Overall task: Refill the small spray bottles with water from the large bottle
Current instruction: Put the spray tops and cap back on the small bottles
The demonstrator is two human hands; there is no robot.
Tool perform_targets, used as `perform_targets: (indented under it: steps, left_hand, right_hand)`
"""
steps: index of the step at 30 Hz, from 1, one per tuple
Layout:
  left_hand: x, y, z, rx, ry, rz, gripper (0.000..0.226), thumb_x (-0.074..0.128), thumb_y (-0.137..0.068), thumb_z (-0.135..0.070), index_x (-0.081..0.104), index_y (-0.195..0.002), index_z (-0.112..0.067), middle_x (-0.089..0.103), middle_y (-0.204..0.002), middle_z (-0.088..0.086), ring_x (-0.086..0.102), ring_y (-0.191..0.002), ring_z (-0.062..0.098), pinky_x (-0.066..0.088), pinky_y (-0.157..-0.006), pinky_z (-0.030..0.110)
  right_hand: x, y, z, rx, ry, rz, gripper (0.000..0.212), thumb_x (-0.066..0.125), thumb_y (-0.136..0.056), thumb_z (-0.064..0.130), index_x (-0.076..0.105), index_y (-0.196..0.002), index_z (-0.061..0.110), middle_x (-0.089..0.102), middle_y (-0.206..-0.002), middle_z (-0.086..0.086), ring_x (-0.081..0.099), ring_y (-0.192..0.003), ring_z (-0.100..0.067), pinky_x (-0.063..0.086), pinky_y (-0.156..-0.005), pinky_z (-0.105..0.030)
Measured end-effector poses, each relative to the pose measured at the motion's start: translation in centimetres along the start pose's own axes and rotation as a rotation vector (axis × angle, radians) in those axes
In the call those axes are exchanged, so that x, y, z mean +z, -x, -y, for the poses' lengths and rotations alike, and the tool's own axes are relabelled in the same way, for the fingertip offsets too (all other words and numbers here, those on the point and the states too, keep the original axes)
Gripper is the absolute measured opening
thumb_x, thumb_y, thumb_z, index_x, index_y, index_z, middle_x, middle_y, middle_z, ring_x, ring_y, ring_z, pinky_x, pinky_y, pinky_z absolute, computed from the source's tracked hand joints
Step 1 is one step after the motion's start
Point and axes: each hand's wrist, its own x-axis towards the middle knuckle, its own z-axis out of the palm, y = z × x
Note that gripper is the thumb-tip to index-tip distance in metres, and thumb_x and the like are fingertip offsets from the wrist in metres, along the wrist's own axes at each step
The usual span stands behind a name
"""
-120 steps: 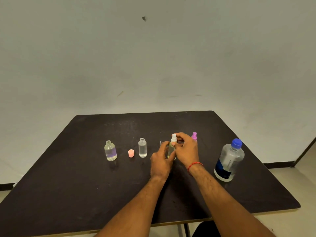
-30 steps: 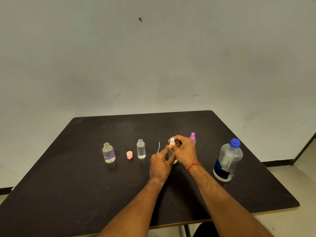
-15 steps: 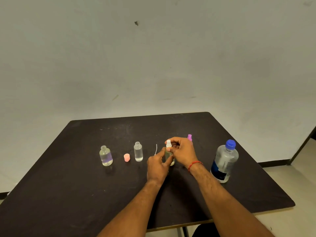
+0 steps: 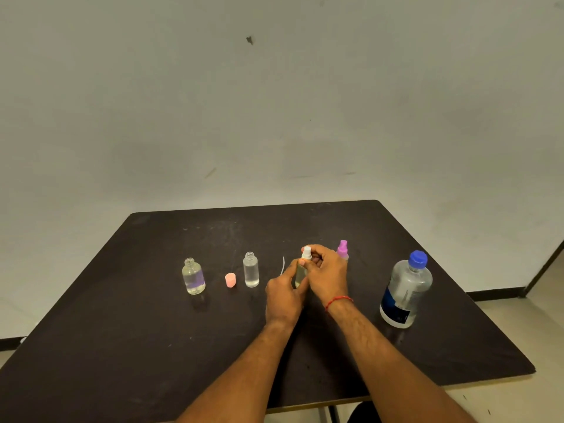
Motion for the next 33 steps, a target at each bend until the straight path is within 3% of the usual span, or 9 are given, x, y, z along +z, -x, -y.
perform_targets:
  steps: [9, 13, 15, 19, 21, 24, 28, 30, 33]
  left_hand:
    - [0.2, -0.2, 0.3, 0.016, -0.041, -0.109, 0.036, 0.071, -0.095, -0.032, 0.066, -0.130, -0.026, 0.065, -0.069, -0.024, 0.067, -0.068, 0.002, 0.054, -0.061, 0.016]
    - [0.2, -0.1, 0.2, 0.034, -0.052, -0.130, 0.035, 0.071, -0.095, -0.028, 0.064, -0.129, -0.026, 0.062, -0.077, -0.042, 0.067, -0.074, -0.006, 0.049, -0.064, 0.005]
    - [0.2, 0.0, 0.1, 0.041, -0.062, -0.149, 0.035, 0.071, -0.095, -0.026, 0.065, -0.130, -0.022, 0.061, -0.075, -0.041, 0.065, -0.076, -0.013, 0.046, -0.065, 0.001]
    - [0.1, 0.2, -0.3, 0.056, -0.053, -0.193, 0.036, 0.072, -0.095, -0.022, 0.068, -0.130, -0.016, 0.070, -0.087, -0.020, 0.058, -0.079, -0.026, 0.041, -0.069, -0.004]
    - [0.0, 0.4, -0.6, 0.045, -0.020, -0.216, 0.033, 0.071, -0.096, -0.021, 0.070, -0.129, -0.016, 0.065, -0.095, -0.029, 0.058, -0.086, -0.027, 0.044, -0.075, -0.002]
    - [-0.6, 1.0, -1.1, 0.014, 0.091, -0.281, 0.021, 0.070, -0.096, -0.022, 0.077, -0.115, -0.020, 0.072, -0.092, -0.029, 0.069, -0.087, -0.008, 0.059, -0.081, 0.021]
    - [-2.2, 2.4, -0.8, 0.018, 0.155, -0.357, 0.013, 0.072, -0.096, -0.024, 0.074, -0.084, -0.030, 0.068, -0.068, -0.011, 0.065, -0.057, 0.013, 0.058, -0.053, 0.042]
    - [-3.5, 2.8, -0.3, 0.005, 0.137, -0.423, 0.020, 0.072, -0.095, -0.026, 0.069, -0.075, -0.027, 0.064, -0.063, -0.007, 0.062, -0.053, 0.017, 0.055, -0.049, 0.041]
    - [-5.7, 2.9, 0.2, -0.012, 0.106, -0.529, 0.028, 0.075, -0.092, -0.025, 0.059, -0.069, -0.027, 0.059, -0.061, -0.005, 0.056, -0.054, 0.012, 0.048, -0.054, 0.027]
  right_hand:
    - [0.8, -2.3, -0.1, 0.018, 0.053, -0.032, 0.029, 0.072, -0.086, 0.009, 0.069, -0.113, 0.019, 0.070, -0.099, 0.004, 0.065, -0.093, -0.007, 0.054, -0.086, -0.022]
    - [1.2, -2.7, -0.2, 0.029, 0.034, -0.027, 0.031, 0.073, -0.085, 0.010, 0.069, -0.114, 0.019, 0.070, -0.098, 0.005, 0.064, -0.092, -0.005, 0.051, -0.080, -0.015]
    - [1.2, -2.7, -0.2, 0.025, 0.032, -0.021, 0.031, 0.074, -0.084, 0.010, 0.069, -0.113, 0.020, 0.070, -0.097, 0.006, 0.064, -0.092, -0.005, 0.051, -0.080, -0.015]
    - [0.9, -2.5, 0.0, 0.028, 0.032, -0.010, 0.030, 0.074, -0.084, 0.010, 0.069, -0.113, 0.018, 0.071, -0.100, 0.004, 0.065, -0.092, -0.005, 0.054, -0.084, -0.019]
    - [0.6, -2.2, 0.2, 0.023, 0.057, -0.019, 0.037, 0.075, -0.083, 0.010, 0.066, -0.118, 0.018, 0.070, -0.104, 0.002, 0.066, -0.095, -0.009, 0.055, -0.087, -0.023]
    - [0.2, -1.3, 0.3, -0.003, 0.092, -0.050, 0.051, 0.078, -0.080, 0.010, 0.061, -0.127, 0.017, 0.067, -0.108, 0.003, 0.062, -0.094, -0.008, 0.053, -0.082, -0.017]
    - [0.2, 0.7, 0.3, -0.110, 0.112, -0.100, 0.044, 0.077, -0.080, 0.006, 0.063, -0.120, 0.017, 0.065, -0.103, 0.005, 0.062, -0.091, -0.008, 0.058, -0.082, -0.027]
    - [0.3, 1.8, 0.4, -0.127, 0.111, -0.150, 0.039, 0.075, -0.078, 0.002, 0.064, -0.112, 0.019, 0.063, -0.100, 0.006, 0.060, -0.087, -0.007, 0.058, -0.079, -0.029]
    - [0.6, 2.9, 0.4, -0.098, 0.088, -0.185, 0.034, 0.076, -0.077, 0.001, 0.060, -0.095, 0.024, 0.060, -0.092, 0.008, 0.058, -0.078, -0.006, 0.057, -0.073, -0.031]
